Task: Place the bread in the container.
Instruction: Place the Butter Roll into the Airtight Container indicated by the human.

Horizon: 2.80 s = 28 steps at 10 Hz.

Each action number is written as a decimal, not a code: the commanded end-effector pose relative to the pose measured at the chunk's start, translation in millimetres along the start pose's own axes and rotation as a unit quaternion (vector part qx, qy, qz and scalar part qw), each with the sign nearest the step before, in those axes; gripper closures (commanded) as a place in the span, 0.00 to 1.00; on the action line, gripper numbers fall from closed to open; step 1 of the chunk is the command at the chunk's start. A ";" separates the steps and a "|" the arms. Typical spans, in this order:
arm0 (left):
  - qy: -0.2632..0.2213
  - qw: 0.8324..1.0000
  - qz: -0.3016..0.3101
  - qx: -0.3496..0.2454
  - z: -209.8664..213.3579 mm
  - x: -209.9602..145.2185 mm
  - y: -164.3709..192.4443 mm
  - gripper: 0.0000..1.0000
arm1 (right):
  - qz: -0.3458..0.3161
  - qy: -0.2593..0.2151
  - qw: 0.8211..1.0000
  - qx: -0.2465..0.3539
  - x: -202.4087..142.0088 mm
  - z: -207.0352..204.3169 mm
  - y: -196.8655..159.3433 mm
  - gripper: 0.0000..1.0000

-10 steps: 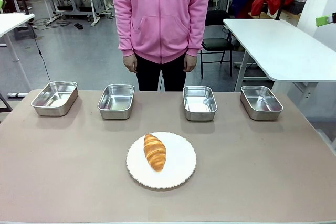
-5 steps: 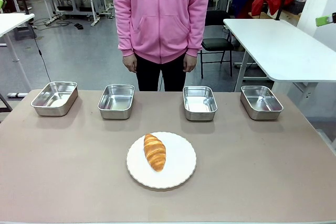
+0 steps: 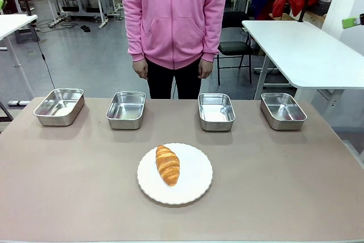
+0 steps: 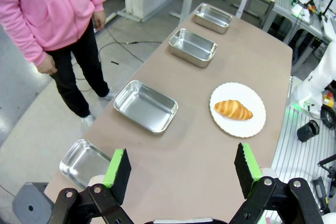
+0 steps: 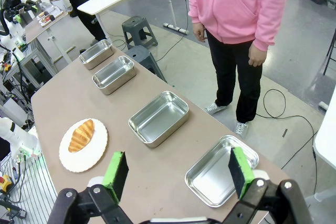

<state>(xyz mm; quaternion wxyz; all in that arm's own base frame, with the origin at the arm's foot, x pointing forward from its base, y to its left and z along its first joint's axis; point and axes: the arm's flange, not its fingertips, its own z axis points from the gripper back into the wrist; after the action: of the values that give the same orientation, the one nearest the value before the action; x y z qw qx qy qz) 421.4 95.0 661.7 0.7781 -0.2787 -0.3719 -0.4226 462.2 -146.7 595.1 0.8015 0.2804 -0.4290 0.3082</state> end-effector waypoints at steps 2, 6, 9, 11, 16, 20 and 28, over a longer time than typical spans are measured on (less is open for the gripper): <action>-0.001 1.000 -0.005 -0.001 0.2 0.5 -1.5 0.00 | 0.002 -0.004 1.000 0.000 1.1 -0.6 2.4 0.00; -0.001 1.000 -0.005 -0.001 0.2 0.5 -1.5 0.00 | 0.002 -0.004 1.000 0.000 1.1 -0.6 2.4 0.00; -0.001 1.000 -0.005 -0.001 0.2 0.5 -1.5 0.00 | 0.002 -0.004 1.000 0.000 1.1 -0.6 2.4 0.00; -0.001 1.000 -0.005 -0.001 0.2 0.5 -1.5 0.00 | 0.002 -0.004 1.000 0.000 1.1 -0.6 2.4 0.00; -0.001 1.000 -0.005 -0.001 0.2 0.5 -1.5 0.00 | 0.002 -0.004 1.000 0.000 1.1 -0.6 2.4 0.00; -0.001 1.000 -0.005 -0.001 0.2 0.5 -1.5 0.00 | 0.002 -0.004 1.000 0.000 1.1 -0.6 2.4 0.00; -0.001 1.000 -0.005 -0.001 0.2 0.5 -1.5 0.00 | 0.002 -0.004 1.000 0.000 1.1 -0.6 2.4 0.00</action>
<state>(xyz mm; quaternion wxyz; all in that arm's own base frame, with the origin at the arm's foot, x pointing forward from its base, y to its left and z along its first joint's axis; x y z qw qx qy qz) 421.4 95.0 661.7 0.7781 -0.2787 -0.3719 -0.4226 462.2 -146.7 595.1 0.8015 0.2804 -0.4290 0.3083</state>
